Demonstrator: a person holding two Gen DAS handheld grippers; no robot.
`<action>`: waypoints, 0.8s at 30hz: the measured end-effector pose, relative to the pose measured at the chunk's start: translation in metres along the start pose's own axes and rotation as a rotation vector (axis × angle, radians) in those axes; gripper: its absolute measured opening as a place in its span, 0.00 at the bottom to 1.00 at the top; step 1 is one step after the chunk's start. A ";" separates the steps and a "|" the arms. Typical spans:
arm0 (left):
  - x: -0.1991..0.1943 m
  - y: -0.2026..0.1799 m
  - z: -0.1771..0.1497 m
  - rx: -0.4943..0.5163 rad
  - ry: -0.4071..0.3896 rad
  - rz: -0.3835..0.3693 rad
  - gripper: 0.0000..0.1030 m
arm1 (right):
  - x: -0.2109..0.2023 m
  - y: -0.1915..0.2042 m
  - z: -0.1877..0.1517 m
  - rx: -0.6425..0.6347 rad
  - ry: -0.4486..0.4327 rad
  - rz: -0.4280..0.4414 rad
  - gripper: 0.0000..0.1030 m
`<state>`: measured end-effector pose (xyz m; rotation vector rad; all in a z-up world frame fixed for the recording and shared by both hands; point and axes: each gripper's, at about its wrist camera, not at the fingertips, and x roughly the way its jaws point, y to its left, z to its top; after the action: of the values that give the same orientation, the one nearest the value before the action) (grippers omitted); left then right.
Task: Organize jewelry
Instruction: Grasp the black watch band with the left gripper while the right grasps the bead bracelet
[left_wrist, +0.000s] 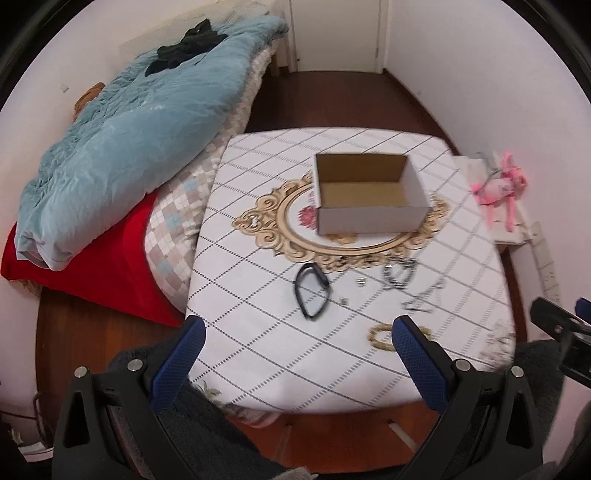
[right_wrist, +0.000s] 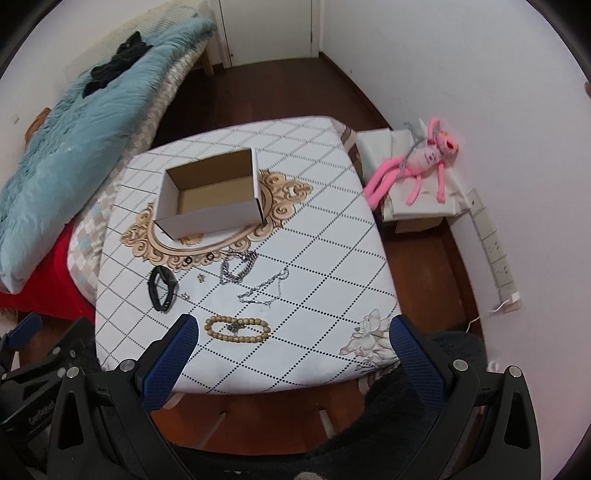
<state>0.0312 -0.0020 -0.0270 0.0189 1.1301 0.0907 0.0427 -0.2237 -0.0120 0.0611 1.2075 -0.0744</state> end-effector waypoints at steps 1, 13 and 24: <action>0.009 0.001 0.001 -0.004 0.008 0.006 1.00 | 0.010 0.000 0.001 0.001 0.009 0.004 1.00; 0.126 0.015 -0.014 -0.030 0.165 0.107 1.00 | 0.164 0.005 -0.025 0.021 0.253 -0.004 0.75; 0.163 0.024 -0.008 -0.081 0.179 0.052 0.90 | 0.202 0.022 -0.048 0.038 0.266 0.004 0.40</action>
<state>0.0918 0.0351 -0.1757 -0.0330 1.3043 0.1872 0.0713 -0.2028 -0.2174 0.1089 1.4719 -0.0879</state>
